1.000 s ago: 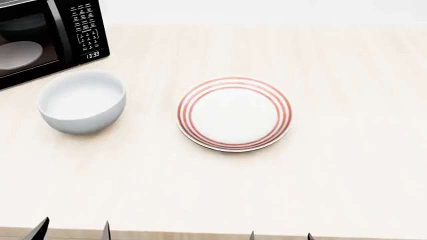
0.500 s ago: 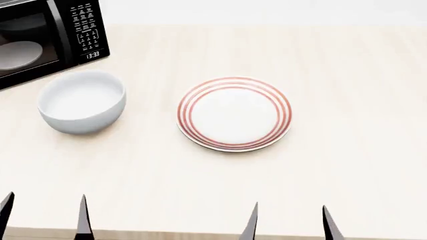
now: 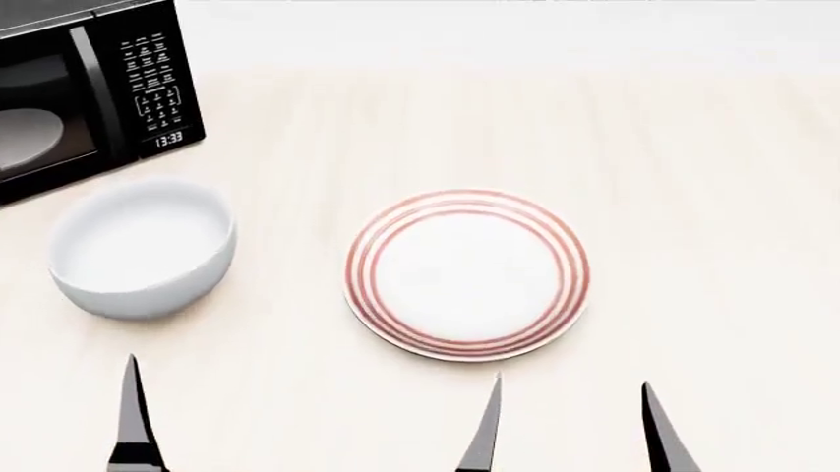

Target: Pick up the white bowl and put it on the plate.

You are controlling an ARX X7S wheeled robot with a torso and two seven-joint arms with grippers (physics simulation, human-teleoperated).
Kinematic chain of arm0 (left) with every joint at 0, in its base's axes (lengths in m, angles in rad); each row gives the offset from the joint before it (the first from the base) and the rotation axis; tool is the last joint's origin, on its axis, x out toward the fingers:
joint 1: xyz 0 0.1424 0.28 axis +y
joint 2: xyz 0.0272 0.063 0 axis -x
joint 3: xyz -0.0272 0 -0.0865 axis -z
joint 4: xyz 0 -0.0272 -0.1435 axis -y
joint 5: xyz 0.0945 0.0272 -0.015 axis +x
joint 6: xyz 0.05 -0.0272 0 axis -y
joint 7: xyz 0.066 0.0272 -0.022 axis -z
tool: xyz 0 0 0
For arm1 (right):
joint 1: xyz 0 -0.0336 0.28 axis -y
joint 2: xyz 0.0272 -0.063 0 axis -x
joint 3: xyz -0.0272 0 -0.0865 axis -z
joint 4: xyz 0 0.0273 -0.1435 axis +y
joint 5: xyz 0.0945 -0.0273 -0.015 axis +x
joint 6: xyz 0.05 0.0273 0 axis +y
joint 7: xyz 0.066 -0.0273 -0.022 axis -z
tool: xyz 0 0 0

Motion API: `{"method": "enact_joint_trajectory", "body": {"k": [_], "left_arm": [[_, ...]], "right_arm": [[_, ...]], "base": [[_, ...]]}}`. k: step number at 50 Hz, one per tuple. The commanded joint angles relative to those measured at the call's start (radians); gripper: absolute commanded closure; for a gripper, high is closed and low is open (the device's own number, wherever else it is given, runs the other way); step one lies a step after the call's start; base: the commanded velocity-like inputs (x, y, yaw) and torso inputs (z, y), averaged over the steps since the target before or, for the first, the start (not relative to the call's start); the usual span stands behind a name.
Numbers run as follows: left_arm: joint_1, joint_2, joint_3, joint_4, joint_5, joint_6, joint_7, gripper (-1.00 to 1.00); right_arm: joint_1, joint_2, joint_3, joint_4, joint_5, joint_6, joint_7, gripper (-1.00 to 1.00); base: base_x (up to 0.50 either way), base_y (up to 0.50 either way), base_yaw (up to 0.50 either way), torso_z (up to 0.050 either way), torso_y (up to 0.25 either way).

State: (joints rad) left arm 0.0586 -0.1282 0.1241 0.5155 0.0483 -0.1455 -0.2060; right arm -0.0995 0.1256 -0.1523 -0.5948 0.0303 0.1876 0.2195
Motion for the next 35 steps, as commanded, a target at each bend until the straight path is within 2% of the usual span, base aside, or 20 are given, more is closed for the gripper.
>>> {"method": "enact_joint_trajectory", "body": {"k": [1, 35], "left_arm": [[-0.004, 0.008, -0.020, 0.007, -0.003, -0.013, 0.007, -1.00], [-0.008, -0.025, 0.014, 0.012, 0.002, -0.030, -0.038, -1.00]], "right_arm": [[-0.001, -0.004, 0.011, -0.007, -0.005, -0.008, -0.014, -1.00], [0.005, 0.032, -0.019, 0.006, 0.018, -0.005, 0.019, -1.00]], "base": [[0.50, 0.04, 0.00, 0.000, 0.000], [0.50, 0.04, 0.00, 0.000, 0.000]]}}
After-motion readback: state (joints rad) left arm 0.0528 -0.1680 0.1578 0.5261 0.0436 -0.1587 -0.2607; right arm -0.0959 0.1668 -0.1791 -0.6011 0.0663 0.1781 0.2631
